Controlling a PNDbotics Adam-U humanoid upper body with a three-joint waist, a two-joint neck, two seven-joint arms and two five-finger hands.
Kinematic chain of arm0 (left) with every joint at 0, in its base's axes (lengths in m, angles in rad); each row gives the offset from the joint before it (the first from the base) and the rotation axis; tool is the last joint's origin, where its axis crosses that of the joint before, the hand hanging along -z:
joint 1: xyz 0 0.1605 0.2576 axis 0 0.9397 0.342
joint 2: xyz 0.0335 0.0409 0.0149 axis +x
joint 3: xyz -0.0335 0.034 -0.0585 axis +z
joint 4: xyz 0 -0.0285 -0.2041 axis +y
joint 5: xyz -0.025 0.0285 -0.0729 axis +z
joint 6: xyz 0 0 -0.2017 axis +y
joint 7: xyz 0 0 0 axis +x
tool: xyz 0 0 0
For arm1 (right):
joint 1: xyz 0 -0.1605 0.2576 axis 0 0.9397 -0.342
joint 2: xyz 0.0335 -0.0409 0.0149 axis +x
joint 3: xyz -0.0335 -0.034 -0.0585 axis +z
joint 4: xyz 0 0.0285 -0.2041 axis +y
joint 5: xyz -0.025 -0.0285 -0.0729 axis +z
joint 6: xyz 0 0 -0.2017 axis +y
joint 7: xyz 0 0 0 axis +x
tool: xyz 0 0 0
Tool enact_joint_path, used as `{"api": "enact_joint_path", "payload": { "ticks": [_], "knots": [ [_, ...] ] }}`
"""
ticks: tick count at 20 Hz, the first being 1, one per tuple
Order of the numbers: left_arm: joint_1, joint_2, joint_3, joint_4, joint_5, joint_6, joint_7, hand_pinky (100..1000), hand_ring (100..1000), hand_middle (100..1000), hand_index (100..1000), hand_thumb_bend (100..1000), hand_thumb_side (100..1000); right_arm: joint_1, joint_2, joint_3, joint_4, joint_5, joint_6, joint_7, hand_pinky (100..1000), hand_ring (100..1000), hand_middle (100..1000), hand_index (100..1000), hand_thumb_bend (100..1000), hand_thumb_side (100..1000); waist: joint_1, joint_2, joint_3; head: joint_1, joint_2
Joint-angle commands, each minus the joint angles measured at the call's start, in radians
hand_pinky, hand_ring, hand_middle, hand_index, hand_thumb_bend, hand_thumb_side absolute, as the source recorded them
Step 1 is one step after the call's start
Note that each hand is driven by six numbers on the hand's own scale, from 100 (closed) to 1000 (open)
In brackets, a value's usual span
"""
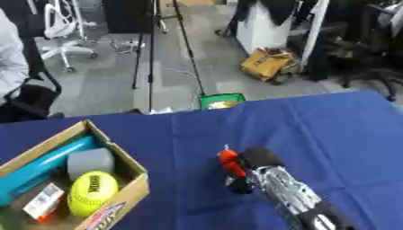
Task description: Pick up objects on the table and place them in the box.
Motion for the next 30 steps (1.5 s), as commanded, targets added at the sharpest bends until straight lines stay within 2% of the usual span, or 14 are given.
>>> {"api": "enact_joint_path", "payload": {
  "ticks": [1,12,30],
  "knots": [
    [-0.012,0.012,0.000,-0.015,0.004,0.000,-0.003,855,802,866,822,100,764,-0.015,-0.029,-0.002,-0.035,0.015,0.030,0.025,1000,942,581,701,100,633,-0.001,-0.020,-0.001,-0.001,-0.005],
    [-0.010,0.014,0.001,-0.015,0.003,0.001,-0.002,855,802,867,822,100,766,-0.014,-0.048,-0.002,-0.114,0.047,0.023,0.019,1000,926,553,679,100,605,-0.004,-0.025,-0.006,0.005,-0.003],
    [-0.004,0.020,0.003,-0.015,0.000,0.003,0.001,854,803,867,822,100,769,-0.044,-0.109,-0.010,-0.387,0.069,-0.029,0.082,1000,890,498,638,100,582,-0.015,-0.043,-0.002,0.009,0.008]
  ]
}}
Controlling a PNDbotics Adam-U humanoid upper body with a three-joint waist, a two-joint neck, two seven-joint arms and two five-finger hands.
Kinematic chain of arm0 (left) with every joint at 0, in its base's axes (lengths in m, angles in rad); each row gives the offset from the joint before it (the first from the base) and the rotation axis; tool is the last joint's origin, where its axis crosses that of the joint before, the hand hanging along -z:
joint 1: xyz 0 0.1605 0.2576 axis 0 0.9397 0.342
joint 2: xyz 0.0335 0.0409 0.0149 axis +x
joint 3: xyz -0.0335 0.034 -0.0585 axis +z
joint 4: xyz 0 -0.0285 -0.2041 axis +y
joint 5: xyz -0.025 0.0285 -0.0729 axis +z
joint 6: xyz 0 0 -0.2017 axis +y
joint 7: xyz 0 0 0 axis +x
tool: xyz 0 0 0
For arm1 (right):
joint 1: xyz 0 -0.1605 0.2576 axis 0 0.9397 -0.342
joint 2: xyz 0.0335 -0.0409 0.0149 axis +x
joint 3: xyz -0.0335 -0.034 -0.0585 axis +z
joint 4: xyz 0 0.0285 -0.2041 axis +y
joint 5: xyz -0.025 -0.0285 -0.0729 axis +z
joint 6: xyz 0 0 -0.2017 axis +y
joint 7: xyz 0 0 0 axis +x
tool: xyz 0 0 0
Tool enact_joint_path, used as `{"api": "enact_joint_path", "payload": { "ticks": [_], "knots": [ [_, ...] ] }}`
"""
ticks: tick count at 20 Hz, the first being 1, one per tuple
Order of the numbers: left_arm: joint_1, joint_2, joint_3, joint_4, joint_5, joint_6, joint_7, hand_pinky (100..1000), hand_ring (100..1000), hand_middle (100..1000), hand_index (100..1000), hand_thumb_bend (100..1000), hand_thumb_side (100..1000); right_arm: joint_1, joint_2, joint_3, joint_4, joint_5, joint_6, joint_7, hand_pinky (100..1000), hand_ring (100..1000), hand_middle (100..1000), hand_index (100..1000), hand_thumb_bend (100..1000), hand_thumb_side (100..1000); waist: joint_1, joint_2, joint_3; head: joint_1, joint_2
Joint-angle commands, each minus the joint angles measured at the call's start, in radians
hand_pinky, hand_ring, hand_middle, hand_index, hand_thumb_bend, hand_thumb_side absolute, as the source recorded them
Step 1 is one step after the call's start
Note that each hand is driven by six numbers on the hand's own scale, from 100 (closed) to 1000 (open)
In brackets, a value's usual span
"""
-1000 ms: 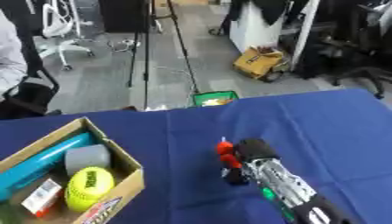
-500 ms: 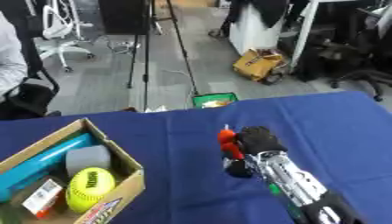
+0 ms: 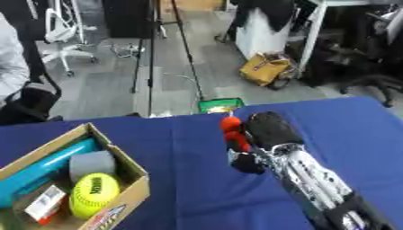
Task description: Pick up objects on the table and place them in the box.
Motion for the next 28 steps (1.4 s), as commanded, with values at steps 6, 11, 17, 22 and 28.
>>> {"api": "enact_joint_path", "payload": {
  "ticks": [6,11,17,22,28],
  "knots": [
    [-0.005,0.023,0.002,-0.015,0.000,0.000,0.001,854,802,866,823,100,770,-0.067,-0.069,-0.004,-0.135,-0.022,-0.011,0.072,1000,886,490,635,100,582,-0.008,-0.029,0.017,-0.005,0.013],
    [-0.007,0.026,0.001,-0.015,0.001,-0.002,0.001,854,802,866,823,100,770,-0.108,-0.083,0.007,-0.147,-0.035,-0.032,0.081,1000,886,486,633,100,577,-0.015,-0.031,0.036,-0.015,0.010],
    [-0.013,0.027,-0.001,-0.015,0.002,-0.004,0.001,854,802,866,823,100,771,-0.145,-0.087,0.013,-0.148,-0.052,-0.047,0.079,1000,883,482,629,100,580,-0.022,-0.027,0.056,-0.026,0.004],
    [-0.019,0.027,-0.003,-0.015,0.004,-0.006,-0.001,854,802,866,823,100,769,-0.181,-0.086,0.019,-0.148,-0.069,-0.050,0.086,1000,880,478,626,100,585,-0.027,-0.019,0.075,-0.039,-0.004],
    [-0.029,0.024,-0.004,-0.015,0.008,-0.010,0.001,854,802,865,823,100,766,-0.217,-0.085,0.030,-0.127,-0.079,-0.044,0.098,1000,875,474,619,100,597,-0.025,-0.006,0.112,-0.061,-0.013]
  ]
}}
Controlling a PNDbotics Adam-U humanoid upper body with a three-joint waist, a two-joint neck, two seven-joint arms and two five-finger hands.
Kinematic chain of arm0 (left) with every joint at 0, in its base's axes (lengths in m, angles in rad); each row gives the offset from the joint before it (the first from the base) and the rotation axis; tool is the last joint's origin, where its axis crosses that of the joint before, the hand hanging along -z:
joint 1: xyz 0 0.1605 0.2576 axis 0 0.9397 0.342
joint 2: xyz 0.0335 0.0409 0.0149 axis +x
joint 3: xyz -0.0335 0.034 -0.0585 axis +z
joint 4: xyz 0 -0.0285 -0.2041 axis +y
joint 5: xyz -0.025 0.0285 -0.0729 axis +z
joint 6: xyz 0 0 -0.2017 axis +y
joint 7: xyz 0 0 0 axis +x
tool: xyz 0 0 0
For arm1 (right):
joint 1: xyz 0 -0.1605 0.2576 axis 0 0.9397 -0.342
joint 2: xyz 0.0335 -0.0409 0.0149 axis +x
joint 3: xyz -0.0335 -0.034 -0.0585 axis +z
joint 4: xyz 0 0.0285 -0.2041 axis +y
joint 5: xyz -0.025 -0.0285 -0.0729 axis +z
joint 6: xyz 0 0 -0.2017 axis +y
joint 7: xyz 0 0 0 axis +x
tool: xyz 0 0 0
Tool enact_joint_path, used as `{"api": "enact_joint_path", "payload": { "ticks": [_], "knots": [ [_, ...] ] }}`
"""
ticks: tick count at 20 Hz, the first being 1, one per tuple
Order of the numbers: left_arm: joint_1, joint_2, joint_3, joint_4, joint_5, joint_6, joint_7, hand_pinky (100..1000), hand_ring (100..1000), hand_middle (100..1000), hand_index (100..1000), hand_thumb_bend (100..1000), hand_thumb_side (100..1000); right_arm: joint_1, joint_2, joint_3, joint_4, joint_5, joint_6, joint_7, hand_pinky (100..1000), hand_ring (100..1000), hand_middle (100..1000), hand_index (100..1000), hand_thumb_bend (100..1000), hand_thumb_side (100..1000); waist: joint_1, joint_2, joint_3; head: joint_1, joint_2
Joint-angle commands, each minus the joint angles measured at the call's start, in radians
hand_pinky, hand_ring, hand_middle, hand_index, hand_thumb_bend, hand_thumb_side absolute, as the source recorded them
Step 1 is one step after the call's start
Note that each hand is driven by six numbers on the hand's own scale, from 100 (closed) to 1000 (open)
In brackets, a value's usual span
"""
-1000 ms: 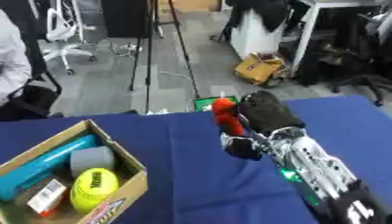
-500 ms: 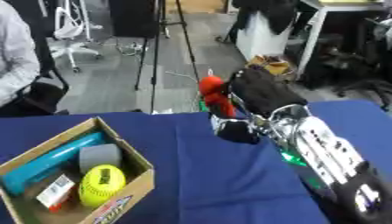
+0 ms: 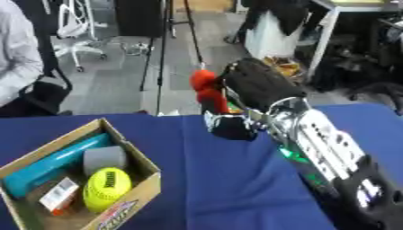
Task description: Pick up objects on the table and place them in the box.
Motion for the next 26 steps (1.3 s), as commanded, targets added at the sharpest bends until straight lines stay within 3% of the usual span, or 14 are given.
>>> {"api": "enact_joint_path", "payload": {
  "ticks": [1,16,26],
  "knots": [
    [-0.020,0.016,-0.002,-0.015,0.006,-0.007,0.003,854,802,865,823,100,765,-0.037,-0.023,0.004,0.007,-0.008,0.026,0.028,1000,874,473,618,100,598,0.005,-0.010,0.013,-0.018,-0.016],
    [-0.074,0.007,-0.002,-0.015,0.013,-0.026,0.029,854,801,861,823,100,761,-0.144,-0.006,0.038,0.234,-0.025,0.042,-0.031,1000,874,474,612,100,612,-0.009,0.046,0.152,-0.126,-0.074],
    [-0.094,-0.001,-0.005,-0.015,0.016,-0.032,0.033,854,801,862,823,100,766,-0.189,0.027,0.062,0.318,-0.039,0.034,-0.069,1000,869,469,606,100,614,-0.028,0.068,0.193,-0.159,-0.091]
  ]
}}
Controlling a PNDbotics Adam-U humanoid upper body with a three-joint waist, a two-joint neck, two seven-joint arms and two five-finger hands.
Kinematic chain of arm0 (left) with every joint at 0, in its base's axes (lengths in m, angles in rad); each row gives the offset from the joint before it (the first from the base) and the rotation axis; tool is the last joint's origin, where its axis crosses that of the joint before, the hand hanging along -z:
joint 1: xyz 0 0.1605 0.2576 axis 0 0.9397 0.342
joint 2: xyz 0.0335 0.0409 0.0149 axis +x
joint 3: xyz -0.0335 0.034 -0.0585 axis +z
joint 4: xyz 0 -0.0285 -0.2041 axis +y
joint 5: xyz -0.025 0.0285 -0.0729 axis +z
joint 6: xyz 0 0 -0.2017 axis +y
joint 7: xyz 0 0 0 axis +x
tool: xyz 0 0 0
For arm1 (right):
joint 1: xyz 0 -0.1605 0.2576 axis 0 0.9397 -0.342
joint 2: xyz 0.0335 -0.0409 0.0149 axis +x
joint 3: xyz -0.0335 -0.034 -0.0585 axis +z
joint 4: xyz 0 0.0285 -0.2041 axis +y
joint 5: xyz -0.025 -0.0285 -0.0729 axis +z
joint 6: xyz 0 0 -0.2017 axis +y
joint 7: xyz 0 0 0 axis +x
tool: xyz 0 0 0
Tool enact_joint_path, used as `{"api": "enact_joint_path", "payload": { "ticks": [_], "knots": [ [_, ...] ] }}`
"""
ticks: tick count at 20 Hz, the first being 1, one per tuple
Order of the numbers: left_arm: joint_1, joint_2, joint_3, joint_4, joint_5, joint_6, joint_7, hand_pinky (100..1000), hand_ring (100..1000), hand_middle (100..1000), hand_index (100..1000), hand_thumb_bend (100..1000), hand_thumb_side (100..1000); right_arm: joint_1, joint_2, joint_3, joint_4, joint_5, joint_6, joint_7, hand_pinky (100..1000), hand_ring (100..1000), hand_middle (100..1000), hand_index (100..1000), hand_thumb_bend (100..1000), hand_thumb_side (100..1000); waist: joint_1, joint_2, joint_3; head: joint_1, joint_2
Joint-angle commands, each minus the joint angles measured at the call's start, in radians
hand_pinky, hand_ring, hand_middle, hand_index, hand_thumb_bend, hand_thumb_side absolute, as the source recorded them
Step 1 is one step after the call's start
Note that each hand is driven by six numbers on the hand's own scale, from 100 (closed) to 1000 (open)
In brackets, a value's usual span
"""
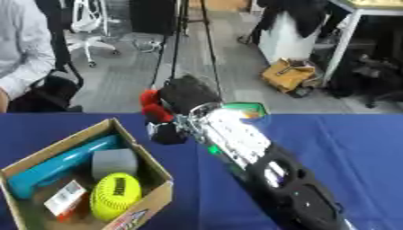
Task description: Pick up objects on the table and place them in the box.
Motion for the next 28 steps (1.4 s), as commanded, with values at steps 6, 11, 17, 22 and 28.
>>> {"api": "enact_joint_path", "payload": {
  "ticks": [6,11,17,22,28],
  "knots": [
    [-0.022,0.004,0.000,-0.015,0.005,-0.008,0.023,854,800,860,823,100,773,-0.044,0.024,0.016,0.026,-0.027,-0.002,-0.024,1000,868,467,604,100,606,-0.004,-0.011,0.017,-0.024,-0.019],
    [-0.026,0.001,0.001,-0.015,0.007,-0.015,0.063,855,800,858,823,100,783,-0.063,0.048,0.033,0.037,-0.024,-0.016,-0.025,1000,866,465,602,100,609,-0.007,-0.014,0.018,-0.016,-0.008],
    [-0.039,-0.006,-0.004,-0.015,0.007,-0.023,0.090,856,800,854,822,100,789,-0.077,0.069,0.045,0.054,-0.034,-0.026,-0.032,1000,862,462,599,100,611,-0.008,-0.013,0.026,-0.036,0.001],
    [-0.062,-0.014,-0.004,-0.015,0.011,-0.039,0.139,858,800,852,821,100,802,-0.091,0.090,0.057,0.080,-0.043,-0.034,-0.048,1000,860,459,597,100,614,-0.011,-0.008,0.048,-0.066,0.002],
    [-0.093,-0.025,-0.009,-0.015,0.005,-0.060,0.177,858,798,846,821,100,807,-0.104,0.119,0.070,0.135,-0.056,-0.040,-0.087,1000,854,453,591,100,623,-0.020,0.001,0.080,-0.096,-0.008]
  ]
}}
